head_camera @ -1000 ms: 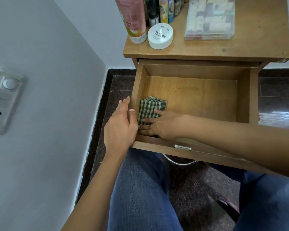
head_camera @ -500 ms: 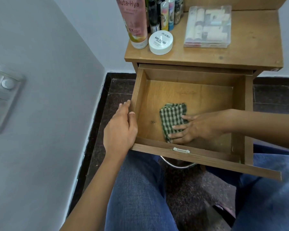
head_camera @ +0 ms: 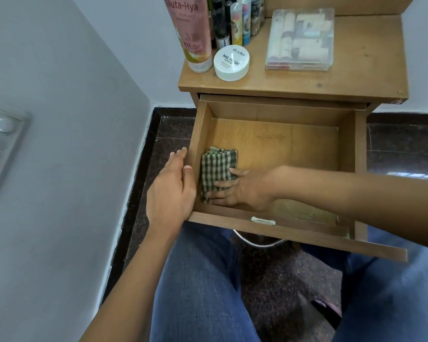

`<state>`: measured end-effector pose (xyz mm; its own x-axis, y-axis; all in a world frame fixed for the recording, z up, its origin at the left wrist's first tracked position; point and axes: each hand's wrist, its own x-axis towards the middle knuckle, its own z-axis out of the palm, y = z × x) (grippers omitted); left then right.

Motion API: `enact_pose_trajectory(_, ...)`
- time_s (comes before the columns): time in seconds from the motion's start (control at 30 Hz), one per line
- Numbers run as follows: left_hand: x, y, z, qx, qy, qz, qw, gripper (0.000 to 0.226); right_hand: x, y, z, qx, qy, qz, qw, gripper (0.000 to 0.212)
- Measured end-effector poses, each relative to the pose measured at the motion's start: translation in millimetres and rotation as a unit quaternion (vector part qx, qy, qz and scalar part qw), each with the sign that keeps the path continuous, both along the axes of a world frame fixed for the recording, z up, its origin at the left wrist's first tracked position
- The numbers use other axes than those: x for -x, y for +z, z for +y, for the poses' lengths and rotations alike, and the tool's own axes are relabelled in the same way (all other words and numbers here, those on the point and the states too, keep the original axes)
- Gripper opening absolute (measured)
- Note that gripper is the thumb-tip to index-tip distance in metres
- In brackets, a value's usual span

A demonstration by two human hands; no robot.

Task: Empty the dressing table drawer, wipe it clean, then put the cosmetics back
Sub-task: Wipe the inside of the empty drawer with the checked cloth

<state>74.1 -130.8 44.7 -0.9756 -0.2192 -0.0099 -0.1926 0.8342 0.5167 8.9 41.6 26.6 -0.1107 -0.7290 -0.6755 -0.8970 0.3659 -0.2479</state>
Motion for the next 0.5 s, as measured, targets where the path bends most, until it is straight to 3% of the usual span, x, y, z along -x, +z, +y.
enact_pose_trajectory(0.23,0.5,1.0,0.3,0.005,0.004,0.003,1.0,0.043,-10.1,16.1,87.4,-0.101,-0.02,-0.059,0.993,0.088)
enact_pose_trajectory(0.5,-0.2,4.1,3.3,0.022,-0.005,-0.001,1.0,0.045,-11.1,5.3,65.3,-0.051,-0.03,-0.014,0.998,0.087)
